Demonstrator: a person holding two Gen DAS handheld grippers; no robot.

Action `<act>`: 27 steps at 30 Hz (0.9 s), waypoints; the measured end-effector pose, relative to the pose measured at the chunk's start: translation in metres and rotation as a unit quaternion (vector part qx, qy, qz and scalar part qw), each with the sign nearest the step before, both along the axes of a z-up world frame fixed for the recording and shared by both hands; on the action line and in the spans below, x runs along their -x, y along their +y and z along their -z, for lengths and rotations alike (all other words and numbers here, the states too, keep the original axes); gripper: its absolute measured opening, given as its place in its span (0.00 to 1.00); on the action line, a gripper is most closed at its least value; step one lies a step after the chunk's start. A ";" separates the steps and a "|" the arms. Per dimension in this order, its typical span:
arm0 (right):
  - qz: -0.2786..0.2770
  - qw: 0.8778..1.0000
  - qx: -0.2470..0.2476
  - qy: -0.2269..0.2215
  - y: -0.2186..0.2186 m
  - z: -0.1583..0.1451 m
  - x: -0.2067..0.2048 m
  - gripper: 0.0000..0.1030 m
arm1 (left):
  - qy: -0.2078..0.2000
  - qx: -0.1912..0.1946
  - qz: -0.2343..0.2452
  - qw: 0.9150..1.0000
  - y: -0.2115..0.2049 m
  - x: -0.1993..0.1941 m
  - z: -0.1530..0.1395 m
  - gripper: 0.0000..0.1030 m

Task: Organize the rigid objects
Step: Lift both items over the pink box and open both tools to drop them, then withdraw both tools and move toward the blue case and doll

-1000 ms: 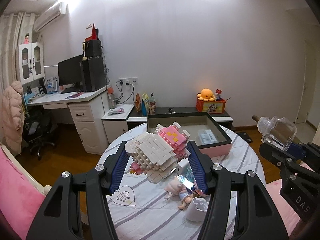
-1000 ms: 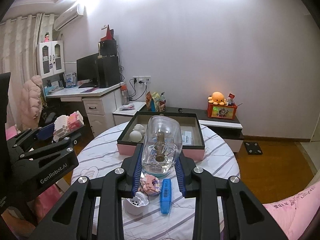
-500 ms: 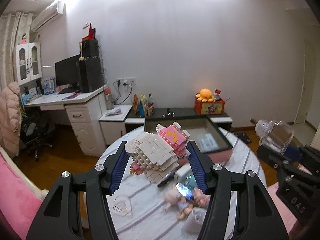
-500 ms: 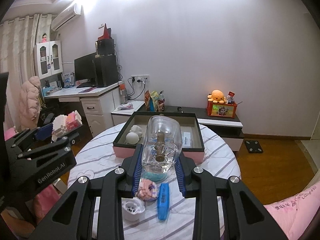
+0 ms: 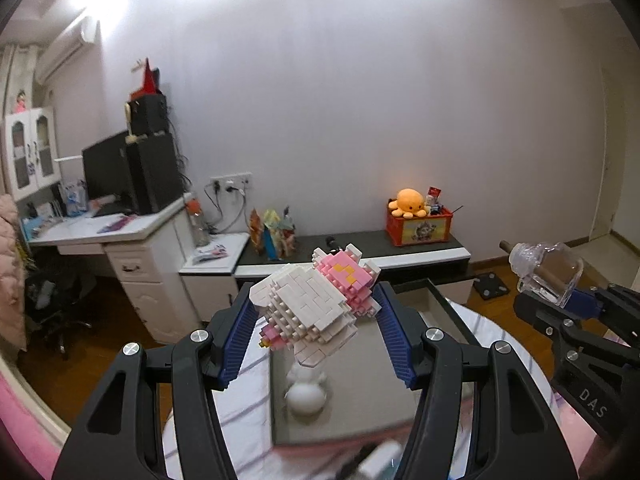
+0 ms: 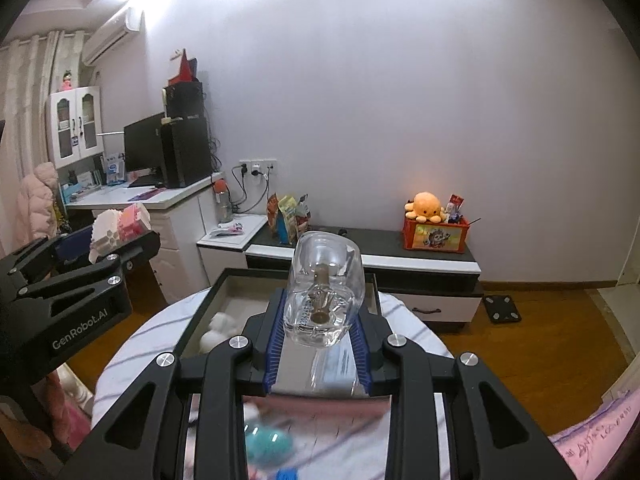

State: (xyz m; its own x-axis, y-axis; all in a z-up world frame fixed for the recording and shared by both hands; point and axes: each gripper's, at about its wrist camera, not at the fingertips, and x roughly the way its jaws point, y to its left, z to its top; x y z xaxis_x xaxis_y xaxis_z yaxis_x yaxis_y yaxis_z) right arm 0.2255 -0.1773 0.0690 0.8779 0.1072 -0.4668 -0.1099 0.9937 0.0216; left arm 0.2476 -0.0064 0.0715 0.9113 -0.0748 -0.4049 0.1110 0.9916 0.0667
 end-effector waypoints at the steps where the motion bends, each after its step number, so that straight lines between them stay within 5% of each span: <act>1: 0.002 1.000 0.000 0.005 -0.002 0.002 -0.011 0.30 | 0.003 0.000 -0.002 1.000 -0.001 -0.013 0.003 0.58; 13: -0.004 0.991 -0.007 0.136 -0.020 0.091 -0.157 0.30 | 0.122 -0.009 0.005 0.992 -0.010 -0.141 0.077 0.58; 21: -0.013 0.989 -0.007 0.147 -0.020 0.103 -0.176 0.30 | 0.157 -0.025 0.004 0.987 -0.016 -0.159 0.101 0.59; 22: -0.012 0.989 -0.012 0.145 -0.020 0.102 -0.177 0.30 | 0.161 -0.027 0.004 0.987 -0.017 -0.159 0.101 0.65; 24: -0.002 0.990 -0.014 0.138 -0.020 0.098 -0.176 0.44 | 0.170 -0.037 -0.011 0.985 -0.015 -0.161 0.101 0.91; 25: 0.005 0.992 -0.015 0.127 -0.022 0.095 -0.173 0.68 | 0.167 -0.035 -0.018 0.985 -0.013 -0.160 0.099 1.00; 26: 0.008 0.993 -0.018 0.117 -0.023 0.092 -0.171 0.84 | 0.157 -0.028 -0.022 0.987 -0.010 -0.158 0.098 1.00; 27: 0.012 0.994 -0.019 0.107 -0.024 0.089 -0.168 0.84 | 0.155 -0.027 -0.023 0.987 -0.009 -0.157 0.098 1.00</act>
